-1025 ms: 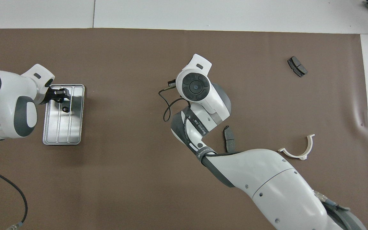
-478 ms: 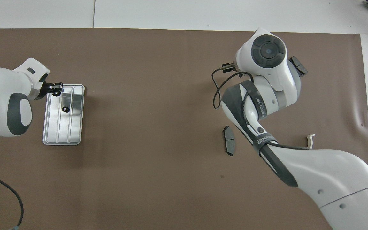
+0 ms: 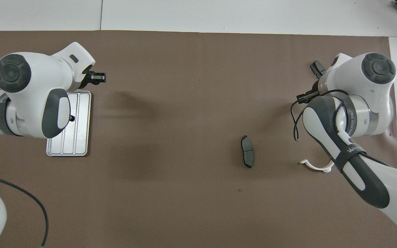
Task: Place bearing gear from tray to pile
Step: 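Set the first bearing down near the dark piece with the right gripper, then carry the second bearing to the center with the left gripper while the right gripper returns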
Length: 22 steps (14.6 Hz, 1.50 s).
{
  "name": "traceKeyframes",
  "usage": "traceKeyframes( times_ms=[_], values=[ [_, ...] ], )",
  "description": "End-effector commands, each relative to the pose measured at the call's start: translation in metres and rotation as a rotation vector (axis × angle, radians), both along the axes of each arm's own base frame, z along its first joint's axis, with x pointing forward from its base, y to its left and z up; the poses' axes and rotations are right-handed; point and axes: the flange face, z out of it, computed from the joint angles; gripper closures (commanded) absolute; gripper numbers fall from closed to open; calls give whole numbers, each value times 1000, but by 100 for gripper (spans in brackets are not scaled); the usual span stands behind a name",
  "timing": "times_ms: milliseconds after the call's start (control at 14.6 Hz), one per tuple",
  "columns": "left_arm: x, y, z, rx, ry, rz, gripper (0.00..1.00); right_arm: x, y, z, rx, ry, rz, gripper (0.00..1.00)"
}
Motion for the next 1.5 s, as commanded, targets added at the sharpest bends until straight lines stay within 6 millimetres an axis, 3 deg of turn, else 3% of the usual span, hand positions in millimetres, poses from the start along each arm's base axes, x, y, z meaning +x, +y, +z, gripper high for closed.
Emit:
traceKeyframes(
  times_ms=[0, 137, 205, 273, 342, 410, 546, 615, 751, 888, 1093, 1298, 1434],
  values=[
    [8, -74, -4, -34, -10, -23, 100, -23, -13, -15, 34, -27, -18, 100],
    [4, -120, -8, -54, -40, -76, 100, -26, -16, -27, 36, -50, -25, 100],
    [1, -136, -7, -64, -51, -93, 100, -26, -23, -33, 34, -49, -32, 95],
    [-2, -151, -11, -71, -53, -99, 100, -26, -28, -38, 33, -40, -33, 76],
    [-1, -172, -11, -87, -64, -106, 100, -25, -27, -38, 33, -43, -32, 26],
    [0, -192, -13, -106, -68, -100, 100, -24, -27, -37, 33, -45, -36, 0],
    [2, -210, -28, -127, -55, -74, 100, -21, -26, -31, 33, -54, -36, 0],
    [2, -223, -33, -135, -54, -77, 100, -18, -22, -22, 34, -66, -33, 0],
    [0, -228, -32, -144, -56, -80, 100, -5, -13, 3, 39, -99, -33, 0],
    [0, -229, -36, -148, -57, -81, 100, 7, 17, 27, 68, -127, -88, 0],
    [-1, -232, -38, -176, -56, -69, 100, 12, 68, 37, 99, -152, -158, 0],
    [-17, -252, -46, -196, -57, -93, 100, 12, 86, 37, 114, -164, -195, 0],
    [-24, -273, -92, -183, -6, -83, 100, 13, 87, 35, 116, -170, -196, 0]
  ],
)
